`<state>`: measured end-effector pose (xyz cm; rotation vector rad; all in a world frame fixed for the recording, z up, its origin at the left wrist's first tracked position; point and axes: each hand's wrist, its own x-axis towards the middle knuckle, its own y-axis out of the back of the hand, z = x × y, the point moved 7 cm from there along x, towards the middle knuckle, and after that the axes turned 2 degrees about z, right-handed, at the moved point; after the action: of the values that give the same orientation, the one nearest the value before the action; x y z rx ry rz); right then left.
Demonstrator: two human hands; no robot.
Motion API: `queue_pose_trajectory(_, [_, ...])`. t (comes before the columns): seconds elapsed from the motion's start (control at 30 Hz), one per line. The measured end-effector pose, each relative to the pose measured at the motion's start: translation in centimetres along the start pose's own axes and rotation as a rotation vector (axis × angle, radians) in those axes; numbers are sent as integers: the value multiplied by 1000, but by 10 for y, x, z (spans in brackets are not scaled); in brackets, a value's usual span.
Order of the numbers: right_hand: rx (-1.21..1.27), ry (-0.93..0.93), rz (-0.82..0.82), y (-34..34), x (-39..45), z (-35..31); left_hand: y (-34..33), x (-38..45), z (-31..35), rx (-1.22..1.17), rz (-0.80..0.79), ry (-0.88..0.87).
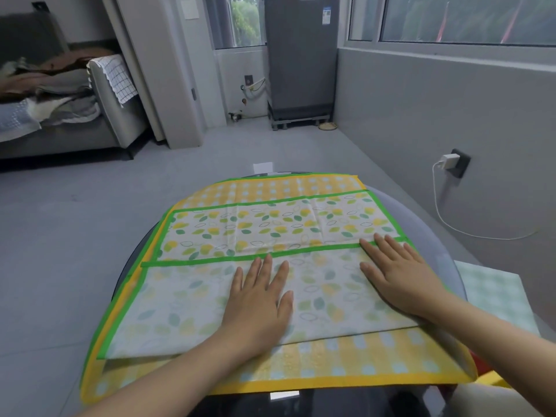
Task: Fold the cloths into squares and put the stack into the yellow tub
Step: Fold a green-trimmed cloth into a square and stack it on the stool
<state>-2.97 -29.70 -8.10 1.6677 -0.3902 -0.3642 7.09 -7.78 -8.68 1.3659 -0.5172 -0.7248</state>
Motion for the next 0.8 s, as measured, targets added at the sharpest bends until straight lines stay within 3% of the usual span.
queue_pose_trajectory(0.13, [20,24,30,7,5,-26,1,-1,0,1,3,3])
queue_pose_trajectory(0.37, [119,333,4,-9,8,-128,3,2,-1,-35,15,-5])
queue_pose_trajectory(0.53, [69,332,15,-17,12,-135,8,-1,-33,-38,38,-3])
queue_pose_trajectory(0.8, [66,321,-8,-20,12,-132,20,-27,-132,0,80,203])
